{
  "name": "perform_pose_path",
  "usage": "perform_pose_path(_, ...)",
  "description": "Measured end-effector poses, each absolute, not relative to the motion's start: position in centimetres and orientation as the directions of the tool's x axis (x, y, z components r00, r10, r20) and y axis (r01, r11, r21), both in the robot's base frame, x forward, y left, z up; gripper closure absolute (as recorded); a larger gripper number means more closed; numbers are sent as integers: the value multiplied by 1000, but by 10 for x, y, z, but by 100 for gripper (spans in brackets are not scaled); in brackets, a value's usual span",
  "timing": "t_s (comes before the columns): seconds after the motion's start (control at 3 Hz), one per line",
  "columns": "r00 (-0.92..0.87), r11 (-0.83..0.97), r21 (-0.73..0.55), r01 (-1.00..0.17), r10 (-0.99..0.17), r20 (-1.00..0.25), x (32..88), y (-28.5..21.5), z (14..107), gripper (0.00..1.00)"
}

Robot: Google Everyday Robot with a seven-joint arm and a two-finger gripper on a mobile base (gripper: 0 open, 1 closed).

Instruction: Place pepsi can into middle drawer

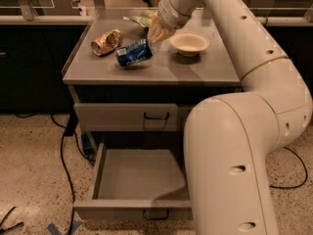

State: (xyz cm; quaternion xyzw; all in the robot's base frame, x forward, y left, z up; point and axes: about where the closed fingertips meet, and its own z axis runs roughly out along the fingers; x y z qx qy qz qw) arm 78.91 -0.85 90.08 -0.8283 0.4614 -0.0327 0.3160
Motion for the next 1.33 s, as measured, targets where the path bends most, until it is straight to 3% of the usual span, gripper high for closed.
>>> perform_pose_path(1.33,571,-357,-570,-740,-782,-251,755,-1,963,100)
